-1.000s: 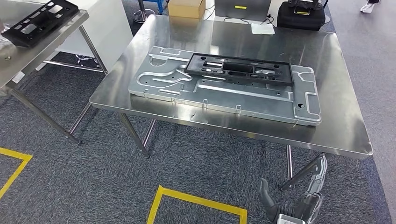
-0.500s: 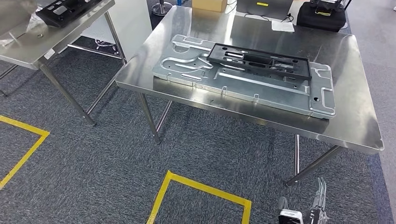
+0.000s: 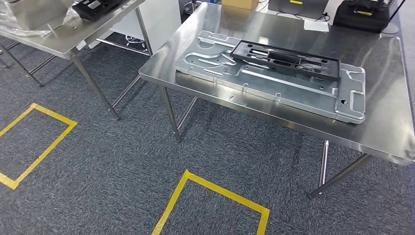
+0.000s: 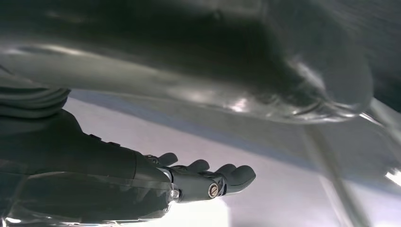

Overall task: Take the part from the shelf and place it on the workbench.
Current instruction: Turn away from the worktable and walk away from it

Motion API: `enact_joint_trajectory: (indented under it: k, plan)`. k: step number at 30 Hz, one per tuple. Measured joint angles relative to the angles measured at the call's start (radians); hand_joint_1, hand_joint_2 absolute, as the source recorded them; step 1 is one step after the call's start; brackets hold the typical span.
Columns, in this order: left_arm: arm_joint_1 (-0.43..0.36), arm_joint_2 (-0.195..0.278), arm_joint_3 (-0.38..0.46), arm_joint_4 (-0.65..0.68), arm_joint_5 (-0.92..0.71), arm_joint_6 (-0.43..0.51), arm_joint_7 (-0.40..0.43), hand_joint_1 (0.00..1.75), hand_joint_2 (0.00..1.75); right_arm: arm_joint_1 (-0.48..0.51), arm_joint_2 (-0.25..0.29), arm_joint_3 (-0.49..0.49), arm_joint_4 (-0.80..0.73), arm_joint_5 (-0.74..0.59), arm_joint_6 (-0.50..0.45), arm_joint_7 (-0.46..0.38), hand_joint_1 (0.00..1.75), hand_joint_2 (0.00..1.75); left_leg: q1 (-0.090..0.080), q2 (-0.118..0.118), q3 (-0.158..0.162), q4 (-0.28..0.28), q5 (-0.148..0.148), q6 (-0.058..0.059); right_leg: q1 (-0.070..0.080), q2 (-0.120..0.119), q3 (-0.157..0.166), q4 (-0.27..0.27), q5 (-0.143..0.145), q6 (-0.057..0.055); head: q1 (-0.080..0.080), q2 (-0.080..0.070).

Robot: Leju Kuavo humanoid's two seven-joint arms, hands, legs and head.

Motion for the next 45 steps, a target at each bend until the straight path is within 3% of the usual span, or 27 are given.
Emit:
enact_joint_trajectory:
  k: [1, 2, 4, 6, 8, 10, 11, 13, 14, 15, 17, 19, 21, 22, 24, 26, 29, 30, 31, 32, 35, 37, 39, 41, 42, 43, 45]
  plan:
    - [0.002, -0.001, 0.0, 0.0, -0.001, 0.003, 0.003, 0.0, 0.0, -0.024, -0.001, -0.049, 0.055, -0.016, 0.026, 0.016, 0.0, 0.0, 0.001, 0.003, 0.015, -0.006, 0.011, 0.0, 0.001, -0.01, -0.003, 0.002, 0.002, 0.001, 0.0, 0.0]
    - [0.004, -0.002, -0.001, 0.0, -0.003, 0.007, 0.007, 0.0, 0.0, -0.05, -0.002, -0.101, 0.112, -0.034, 0.053, 0.041, 0.0, 0.0, 0.001, 0.007, 0.05, -0.053, 0.036, 0.002, 0.002, -0.019, -0.006, 0.003, 0.002, 0.002, 0.0, 0.0]
    - [0.005, -0.001, -0.005, 0.0, -0.01, 0.018, 0.011, 0.0, 0.0, -0.095, -0.006, -0.198, 0.22, -0.057, 0.094, 0.103, 0.0, 0.0, -0.004, 0.032, 0.148, -0.201, 0.079, 0.013, 0.004, -0.035, -0.007, 0.006, 0.003, 0.005, 0.0, 0.0]
    - [0.003, 0.001, -0.009, 0.0, -0.013, 0.026, 0.013, 0.0, 0.0, -0.128, -0.014, -0.273, 0.316, -0.053, 0.11, 0.165, 0.0, 0.0, -0.015, 0.057, 0.197, -0.289, 0.088, 0.028, 0.005, -0.05, -0.007, 0.007, 0.005, 0.014, 0.0, 0.0]
    - [0.004, 0.004, -0.01, 0.0, -0.008, 0.032, 0.014, 0.0, 0.0, -0.157, -0.023, -0.325, 0.399, -0.035, 0.12, 0.219, 0.0, 0.0, -0.022, 0.054, 0.194, -0.304, 0.088, 0.042, 0.006, -0.063, -0.006, 0.005, 0.008, 0.027, 0.0, 0.0]
    - [0.007, 0.006, -0.01, 0.0, 0.006, 0.035, 0.016, 0.0, 0.0, -0.18, -0.034, -0.355, 0.467, -0.014, 0.138, 0.26, 0.0, 0.0, -0.016, 0.042, 0.194, -0.318, 0.097, 0.056, 0.005, -0.046, -0.01, 0.019, -0.006, 0.038, 0.001, 0.0]
    - [0.007, 0.008, -0.009, 0.0, 0.014, 0.035, 0.018, 0.0, 0.0, -0.189, -0.039, -0.365, 0.496, -0.006, 0.152, 0.275, 0.0, 0.0, -0.013, 0.036, 0.193, -0.325, 0.104, 0.064, 0.005, -0.026, -0.025, 0.051, -0.03, 0.042, 0.002, 0.0]
    - [0.005, 0.011, -0.007, 0.0, 0.028, 0.034, 0.022, 0.0, 0.0, -0.202, -0.049, -0.382, 0.547, 0.003, 0.175, 0.289, 0.0, 0.0, -0.012, 0.022, 0.185, -0.326, 0.113, 0.073, 0.003, 0.014, -0.082, 0.173, -0.101, 0.045, 0.004, 0.0]
    - [0.005, 0.014, -0.005, 0.0, 0.036, 0.031, 0.025, 0.0, 0.0, -0.208, -0.053, -0.389, 0.569, 0.006, 0.185, 0.293, 0.0, 0.0, -0.013, 0.013, 0.18, -0.324, 0.115, 0.075, 0.002, 0.022, -0.112, 0.238, -0.128, 0.046, 0.004, 0.0]
    - [0.005, 0.017, -0.002, 0.0, 0.043, 0.027, 0.03, 0.0, 0.0, -0.213, -0.057, -0.395, 0.589, 0.009, 0.196, 0.292, 0.0, 0.0, -0.014, 0.002, 0.176, -0.32, 0.116, 0.075, 0.002, 0.025, -0.13, 0.277, -0.134, 0.046, 0.004, 0.0]
    - [0.007, 0.023, 0.007, 0.0, 0.058, 0.018, 0.04, 0.0, 0.0, -0.221, -0.063, -0.4, 0.62, 0.018, 0.228, 0.28, 0.0, 0.0, -0.014, -0.022, 0.17, -0.312, 0.117, 0.073, 0.002, 0.029, -0.113, 0.244, -0.089, 0.045, 0.004, 0.0]
    - [0.008, 0.029, 0.017, 0.0, 0.066, 0.01, 0.05, 0.0, 0.0, -0.23, -0.068, -0.401, 0.642, 0.03, 0.273, 0.262, 0.0, 0.0, -0.015, -0.042, 0.165, -0.299, 0.115, 0.067, 0.002, 0.057, -0.054, 0.116, -0.023, 0.039, 0.004, 0.0]
    - [0.005, 0.038, 0.021, 0.0, 0.068, 0.003, 0.056, 0.0, 0.0, -0.242, -0.072, -0.4, 0.66, 0.047, 0.306, 0.251, 0.0, 0.0, -0.017, -0.057, 0.154, -0.286, 0.114, 0.057, 0.003, 0.086, -0.023, 0.038, 0.001, 0.032, 0.004, 0.0]
    - [0.005, 0.043, 0.023, 0.0, 0.068, 0.0, 0.057, 0.0, 0.0, -0.249, -0.073, -0.4, 0.668, 0.055, 0.315, 0.248, 0.0, 0.0, -0.016, -0.065, 0.148, -0.283, 0.116, 0.051, 0.004, 0.091, -0.023, 0.03, -0.001, 0.028, 0.003, 0.0]
    - [0.006, 0.053, 0.026, 0.0, 0.068, -0.004, 0.059, 0.0, 0.0, -0.26, -0.074, -0.398, 0.68, 0.066, 0.323, 0.246, 0.0, 0.0, -0.013, -0.077, 0.139, -0.281, 0.12, 0.038, 0.002, 0.073, -0.025, 0.025, 0.006, 0.017, 0.003, 0.0]
    - [0.007, 0.06, 0.03, 0.0, 0.068, -0.006, 0.059, 0.0, 0.0, -0.265, -0.075, -0.398, 0.688, 0.069, 0.326, 0.245, 0.0, 0.0, -0.013, -0.056, 0.119, -0.243, 0.095, 0.028, -0.002, 0.051, -0.024, 0.017, 0.013, 0.004, -0.001, 0.0]
    - [0.006, 0.065, 0.034, 0.0, 0.068, -0.009, 0.059, 0.0, 0.0, -0.265, -0.077, -0.397, 0.698, 0.07, 0.326, 0.245, 0.0, 0.0, -0.005, -0.007, 0.036, -0.057, -0.003, 0.011, -0.002, 0.015, -0.029, 0.015, 0.016, -0.001, -0.007, 0.0]
    - [0.006, 0.065, 0.035, 0.0, 0.068, -0.01, 0.059, 0.0, 0.0, -0.265, -0.078, -0.397, 0.701, 0.07, 0.326, 0.245, 0.0, 0.0, -0.002, -0.002, 0.015, -0.008, -0.02, 0.007, -0.002, 0.003, -0.03, 0.016, 0.016, -0.001, -0.006, 0.0]
    - [0.008, 0.066, 0.035, 0.0, 0.068, -0.01, 0.059, 0.0, 0.0, -0.266, -0.079, -0.397, 0.703, 0.07, 0.326, 0.245, 0.0, 0.0, 0.001, 0.001, 0.013, 0.004, -0.017, 0.004, -0.001, -0.008, -0.031, 0.017, 0.016, -0.001, -0.006, 0.0]
    - [0.009, 0.067, 0.035, 0.0, 0.068, -0.01, 0.059, 0.0, 0.0, -0.267, -0.079, -0.397, 0.705, 0.07, 0.326, 0.245, 0.0, 0.0, 0.003, 0.005, 0.032, -0.027, 0.006, 0.002, -0.002, -0.017, -0.03, 0.017, 0.015, 0.001, -0.006, 0.0]
    - [0.008, 0.07, 0.036, 0.0, 0.067, -0.012, 0.059, 0.0, 0.0, -0.27, -0.079, -0.397, 0.71, 0.071, 0.327, 0.244, 0.0, 0.0, 0.0, 0.045, 0.145, -0.237, 0.086, 0.011, 0.0, -0.042, -0.023, 0.017, 0.01, 0.011, -0.006, 0.0]
    - [0.005, 0.072, 0.036, 0.0, 0.065, -0.016, 0.057, 0.0, 0.0, -0.272, -0.079, -0.396, 0.712, 0.076, 0.328, 0.242, 0.0, 0.0, -0.008, 0.057, 0.168, -0.29, 0.092, 0.024, 0.003, -0.055, -0.02, 0.017, 0.008, 0.023, -0.006, 0.0]
    - [0.007, 0.074, 0.036, 0.0, 0.06, -0.024, 0.053, 0.0, 0.0, -0.275, -0.079, -0.393, 0.714, 0.086, 0.328, 0.243, 0.0, 0.0, -0.009, 0.04, 0.165, -0.292, 0.097, 0.037, 0.004, -0.064, -0.018, 0.016, 0.007, 0.035, -0.005, 0.0]
    - [0.008, 0.075, 0.036, 0.0, 0.055, -0.033, 0.049, 0.0, 0.0, -0.277, -0.08, -0.39, 0.715, 0.096, 0.327, 0.248, 0.0, 0.0, -0.005, 0.025, 0.167, -0.301, 0.105, 0.05, 0.001, -0.037, -0.027, 0.041, -0.015, 0.045, -0.005, 0.0]
    - [0.007, 0.076, 0.036, 0.0, 0.053, -0.036, 0.047, 0.0, 0.0, -0.277, -0.08, -0.39, 0.716, 0.1, 0.327, 0.25, 0.0, 0.0, -0.003, 0.018, 0.168, -0.305, 0.109, 0.057, 0.0, -0.013, -0.046, 0.085, -0.044, 0.047, -0.004, 0.0]
    - [0.005, 0.076, 0.036, 0.0, 0.052, -0.037, 0.047, 0.0, 0.0, -0.276, -0.081, -0.39, 0.716, 0.102, 0.326, 0.251, 0.0, 0.0, -0.004, 0.01, 0.166, -0.305, 0.111, 0.061, -0.001, 0.01, -0.076, 0.148, -0.08, 0.047, -0.004, 0.0]
    - [0.003, 0.076, 0.036, 0.0, 0.05, -0.034, 0.052, 0.0, 0.0, -0.275, -0.082, -0.39, 0.718, 0.105, 0.325, 0.255, 0.0, 0.0, -0.008, -0.009, 0.161, -0.304, 0.113, 0.065, 0.001, 0.027, -0.144, 0.283, -0.136, 0.045, -0.003, 0.0]
